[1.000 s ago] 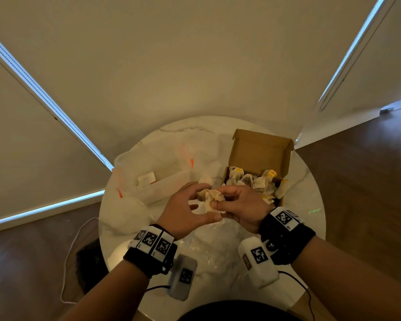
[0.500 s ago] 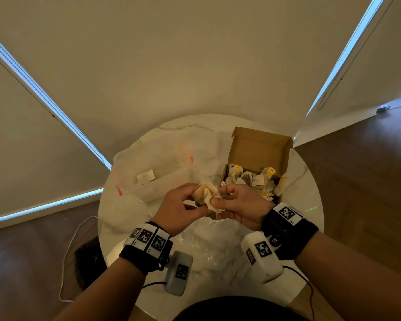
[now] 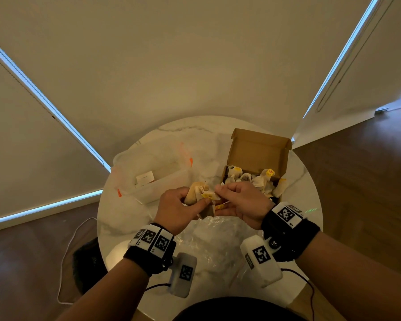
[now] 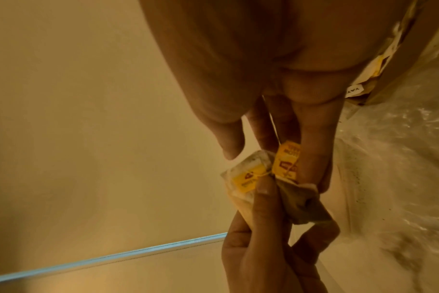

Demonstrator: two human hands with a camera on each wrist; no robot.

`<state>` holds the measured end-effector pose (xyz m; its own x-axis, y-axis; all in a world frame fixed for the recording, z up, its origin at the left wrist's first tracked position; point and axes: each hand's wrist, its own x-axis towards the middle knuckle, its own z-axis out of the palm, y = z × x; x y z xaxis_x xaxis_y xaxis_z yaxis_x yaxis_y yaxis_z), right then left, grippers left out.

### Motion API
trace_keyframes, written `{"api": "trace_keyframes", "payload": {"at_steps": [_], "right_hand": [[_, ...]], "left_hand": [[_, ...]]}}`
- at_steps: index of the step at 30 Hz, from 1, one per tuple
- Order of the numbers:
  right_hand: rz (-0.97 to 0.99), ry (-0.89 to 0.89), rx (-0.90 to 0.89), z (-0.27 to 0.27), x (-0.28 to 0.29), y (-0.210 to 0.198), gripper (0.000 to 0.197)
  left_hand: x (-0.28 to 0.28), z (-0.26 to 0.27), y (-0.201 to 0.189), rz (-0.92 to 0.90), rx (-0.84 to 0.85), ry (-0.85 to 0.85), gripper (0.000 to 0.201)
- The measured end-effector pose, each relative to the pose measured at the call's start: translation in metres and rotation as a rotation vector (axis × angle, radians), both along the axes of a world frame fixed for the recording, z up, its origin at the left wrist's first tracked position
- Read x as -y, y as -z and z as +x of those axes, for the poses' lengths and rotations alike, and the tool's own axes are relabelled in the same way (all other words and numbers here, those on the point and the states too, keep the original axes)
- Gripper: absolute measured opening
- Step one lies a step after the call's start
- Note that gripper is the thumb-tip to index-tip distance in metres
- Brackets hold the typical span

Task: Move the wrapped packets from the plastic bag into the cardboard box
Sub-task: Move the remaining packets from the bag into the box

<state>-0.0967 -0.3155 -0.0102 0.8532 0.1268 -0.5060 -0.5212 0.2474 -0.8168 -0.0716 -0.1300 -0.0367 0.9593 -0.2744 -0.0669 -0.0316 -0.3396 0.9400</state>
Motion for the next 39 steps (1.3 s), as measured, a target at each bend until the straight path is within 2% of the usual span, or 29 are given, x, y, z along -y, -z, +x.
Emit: {"api": "trace_keyframes", "payload": {"at_steps": [6,9,12,14,16,21,25,33,36,39], "right_hand": [[0.004,-0.010,0.017,0.000,-0.002,0.000,0.034],[0.023,-0.035,0.061,-0.002,-0.001,-0.002,0.027],[-0.076,-0.082,0.139,-0.003,-0.001,0.002,0.037],[-0.174,-0.045,0.137,-0.002,-0.003,0.005,0.044],[-0.214,0.021,0.107,-0.001,-0.005,0.006,0.038],[-0.249,0.033,0.138,-0.001,-0.001,0.002,0.020],[-0.241,0.041,0.188,0.000,0.001,0.002,0.013],[-0.227,0.061,0.195,0.000,0.011,0.005,0.010],[-0.167,0.066,0.196,0.003,0.016,0.000,0.014],[0.000,0.114,0.149,0.005,0.020,-0.008,0.025]], "left_hand": [[0.001,-0.001,-0.002,0.019,-0.048,-0.032,0.012],[0.001,-0.001,-0.005,0.023,-0.048,-0.039,0.010],[0.002,0.000,-0.007,0.029,-0.037,-0.056,0.010],[0.004,0.000,-0.006,0.033,-0.037,-0.080,0.009],[0.005,0.002,-0.004,0.029,-0.038,-0.115,0.009],[0.003,0.008,-0.006,-0.044,-0.095,-0.208,0.009],[0.003,0.008,-0.008,-0.099,-0.114,-0.208,0.002],[0.001,0.005,-0.014,-0.169,-0.139,-0.197,0.003],[-0.001,0.004,-0.018,-0.190,-0.139,-0.190,0.004],[-0.003,0.003,-0.020,-0.200,-0.132,-0.181,0.004]]}}
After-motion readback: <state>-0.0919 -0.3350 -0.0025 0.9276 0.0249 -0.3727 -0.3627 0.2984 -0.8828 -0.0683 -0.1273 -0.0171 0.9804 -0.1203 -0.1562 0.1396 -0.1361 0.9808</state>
